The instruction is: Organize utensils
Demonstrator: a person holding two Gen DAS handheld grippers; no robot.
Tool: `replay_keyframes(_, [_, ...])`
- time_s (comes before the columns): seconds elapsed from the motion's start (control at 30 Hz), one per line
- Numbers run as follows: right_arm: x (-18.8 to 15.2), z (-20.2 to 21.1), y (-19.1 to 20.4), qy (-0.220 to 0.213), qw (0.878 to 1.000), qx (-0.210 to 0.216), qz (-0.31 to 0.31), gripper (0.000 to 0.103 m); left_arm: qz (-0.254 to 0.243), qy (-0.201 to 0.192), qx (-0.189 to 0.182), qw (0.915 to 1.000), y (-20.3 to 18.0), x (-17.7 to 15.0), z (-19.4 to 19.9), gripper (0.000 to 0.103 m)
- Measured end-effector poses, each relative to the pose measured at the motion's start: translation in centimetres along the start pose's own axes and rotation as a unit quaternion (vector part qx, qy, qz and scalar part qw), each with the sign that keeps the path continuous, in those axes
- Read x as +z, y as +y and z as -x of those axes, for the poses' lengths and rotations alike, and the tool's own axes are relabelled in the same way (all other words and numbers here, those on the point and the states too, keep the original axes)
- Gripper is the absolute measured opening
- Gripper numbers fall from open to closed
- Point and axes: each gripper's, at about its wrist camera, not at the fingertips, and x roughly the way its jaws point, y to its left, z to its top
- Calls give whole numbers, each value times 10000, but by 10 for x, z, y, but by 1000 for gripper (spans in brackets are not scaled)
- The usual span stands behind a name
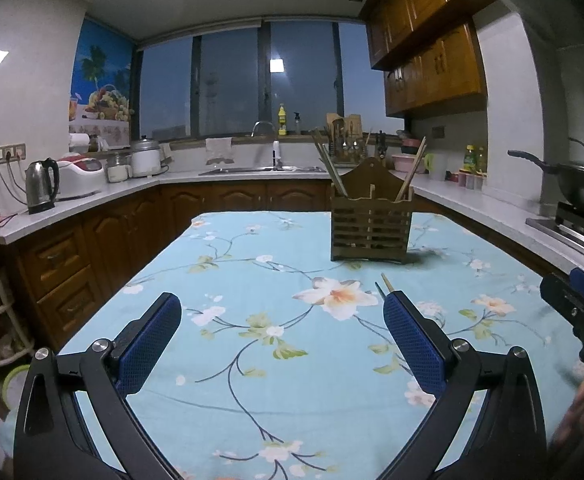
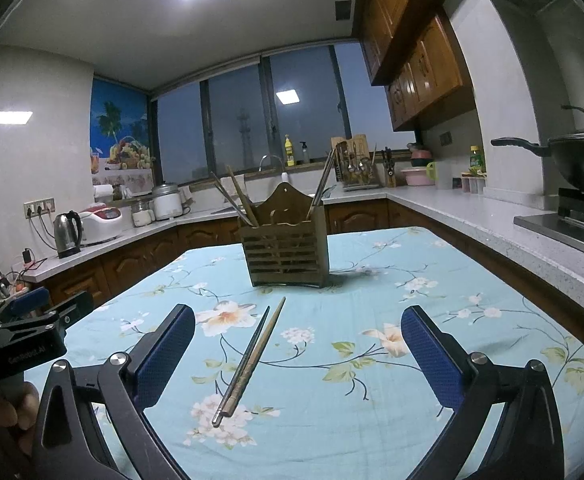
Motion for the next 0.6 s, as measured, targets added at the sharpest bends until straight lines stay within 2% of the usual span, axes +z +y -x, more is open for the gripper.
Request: replay_keyframes(0.6, [2, 0, 2, -16, 10000, 12, 5, 103, -31, -31, -120, 9999, -6, 5, 1, 103])
